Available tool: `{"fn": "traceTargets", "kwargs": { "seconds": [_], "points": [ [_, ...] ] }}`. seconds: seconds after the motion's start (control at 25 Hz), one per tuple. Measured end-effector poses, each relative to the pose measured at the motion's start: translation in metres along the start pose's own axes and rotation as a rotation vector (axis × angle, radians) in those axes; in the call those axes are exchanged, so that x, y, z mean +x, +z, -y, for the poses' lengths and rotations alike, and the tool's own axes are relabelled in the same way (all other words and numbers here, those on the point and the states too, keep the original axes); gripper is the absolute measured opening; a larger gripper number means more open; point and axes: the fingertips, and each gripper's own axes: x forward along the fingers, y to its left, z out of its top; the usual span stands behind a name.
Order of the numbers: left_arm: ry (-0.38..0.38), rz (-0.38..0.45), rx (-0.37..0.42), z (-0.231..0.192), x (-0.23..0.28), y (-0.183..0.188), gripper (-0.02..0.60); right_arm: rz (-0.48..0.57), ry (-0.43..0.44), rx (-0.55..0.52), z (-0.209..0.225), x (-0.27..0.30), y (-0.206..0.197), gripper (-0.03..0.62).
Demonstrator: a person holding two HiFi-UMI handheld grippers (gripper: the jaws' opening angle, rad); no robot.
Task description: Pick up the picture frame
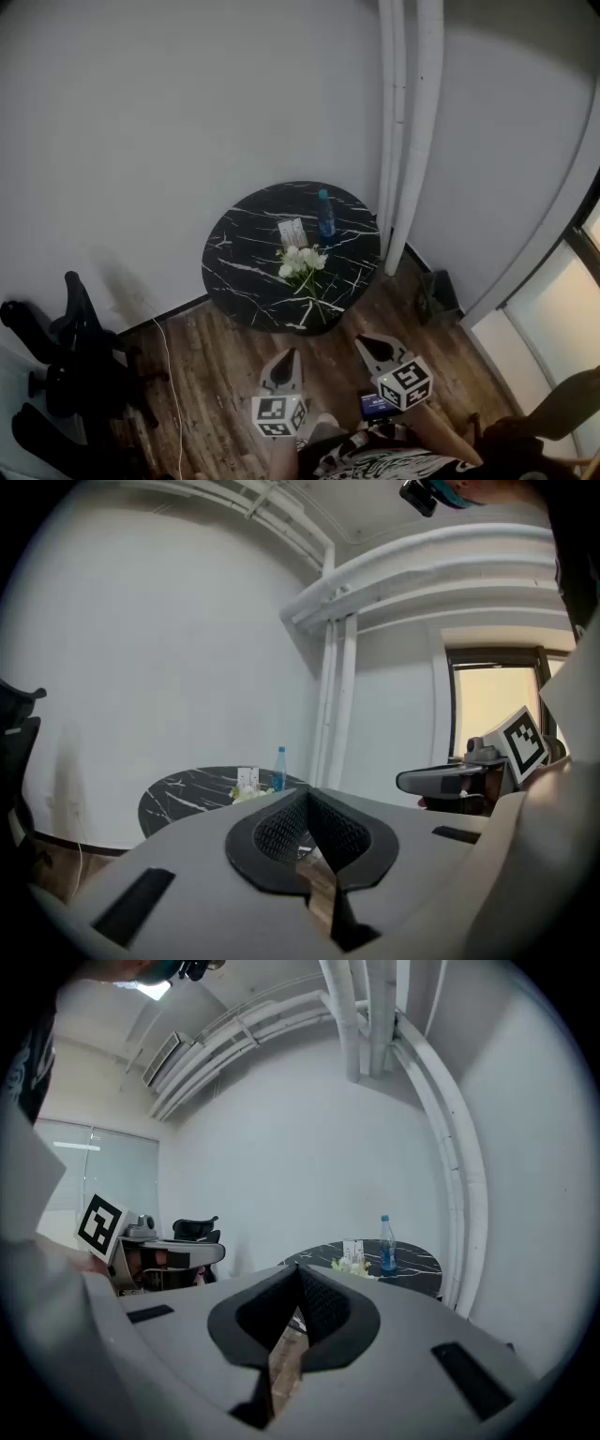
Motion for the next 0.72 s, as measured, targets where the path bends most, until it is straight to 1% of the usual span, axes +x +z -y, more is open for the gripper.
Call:
{"fn": "traceTargets", "kwargs": {
  "seconds": [0.12, 0.2, 0.32, 0.44, 0.52, 0.72],
  "points": [
    [0.021, -0.009, 0.002, 0.001, -0.004, 0.000, 0.014, -0.012, -0.020, 0.005, 0.001, -0.005, -0.002, 0.017],
    [0.015, -0.019, -0.014, 0.003, -0.005, -0.002, 0.013, -0.017, -0.022, 0.005, 0.001, -0.006, -0.003, 0.017],
    [0.008, -0.028, -0.038, 0.003, -0.005, -0.004, 0.014, -0.026, -0.008, 0.002, -0.003, -0.009, -0.006, 0.017],
    [0.016, -0.029, -0.041, 0.006, -0.002, -0.005, 0.014, -0.028, 0.017, 0.009, -0.005, -0.014, -0.011, 0.017],
    [0.020, -0.024, -0.039, 0.010, 0.001, -0.003, 0.014, -0.016, 0.020, 0.027, 0.000, -0.018, -0.012, 0.017],
    [0.031, -0.017, -0.033, 0.014, 0.007, 0.002, 0.014, -0.001, -0.011, 0.040, 0.019, -0.026, -0.010, 0.018]
  ]
}}
